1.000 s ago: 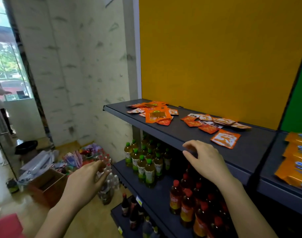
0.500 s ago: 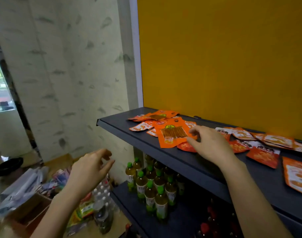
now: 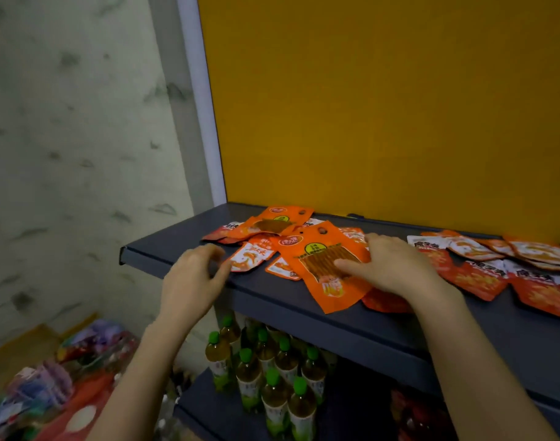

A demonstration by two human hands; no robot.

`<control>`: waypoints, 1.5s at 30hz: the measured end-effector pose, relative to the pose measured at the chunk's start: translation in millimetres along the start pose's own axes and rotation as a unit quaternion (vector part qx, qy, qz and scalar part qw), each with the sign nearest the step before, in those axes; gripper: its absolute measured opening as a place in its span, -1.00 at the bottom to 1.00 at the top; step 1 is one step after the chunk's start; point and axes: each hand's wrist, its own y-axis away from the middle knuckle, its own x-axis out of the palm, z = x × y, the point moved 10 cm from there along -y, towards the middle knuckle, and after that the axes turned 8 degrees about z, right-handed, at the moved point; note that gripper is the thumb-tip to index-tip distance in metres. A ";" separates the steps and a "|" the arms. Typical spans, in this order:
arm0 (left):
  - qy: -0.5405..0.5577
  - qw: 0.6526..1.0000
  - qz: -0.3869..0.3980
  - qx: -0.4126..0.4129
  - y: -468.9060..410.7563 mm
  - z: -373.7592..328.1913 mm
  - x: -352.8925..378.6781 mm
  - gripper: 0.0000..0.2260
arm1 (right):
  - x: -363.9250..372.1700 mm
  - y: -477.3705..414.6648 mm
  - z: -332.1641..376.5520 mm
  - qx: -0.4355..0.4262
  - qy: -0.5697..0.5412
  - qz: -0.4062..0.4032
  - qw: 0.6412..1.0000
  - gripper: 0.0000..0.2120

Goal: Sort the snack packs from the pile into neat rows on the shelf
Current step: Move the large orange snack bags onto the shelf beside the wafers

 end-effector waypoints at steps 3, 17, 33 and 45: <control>0.005 0.999 0.030 0.020 -41.6 2.6 15.0 -0.73 | 11.0 -9.8 0.6 0.056 0.006 0.035 0.998 -0.17; -0.045 0.971 0.235 -0.028 -162.4 20.2 109.2 -0.20 | 9.8 -27.0 -6.7 0.145 -0.110 0.062 0.981 -0.37; 0.292 0.923 0.251 -0.019 -177.1 0.2 115.3 -0.52 | -14.6 -1.9 -37.4 0.141 -0.367 -0.105 0.913 -0.66; 0.563 0.785 0.248 0.070 -125.4 -103.8 50.3 -0.62 | -42.0 107.1 -122.2 0.165 -0.566 -0.337 0.734 -0.70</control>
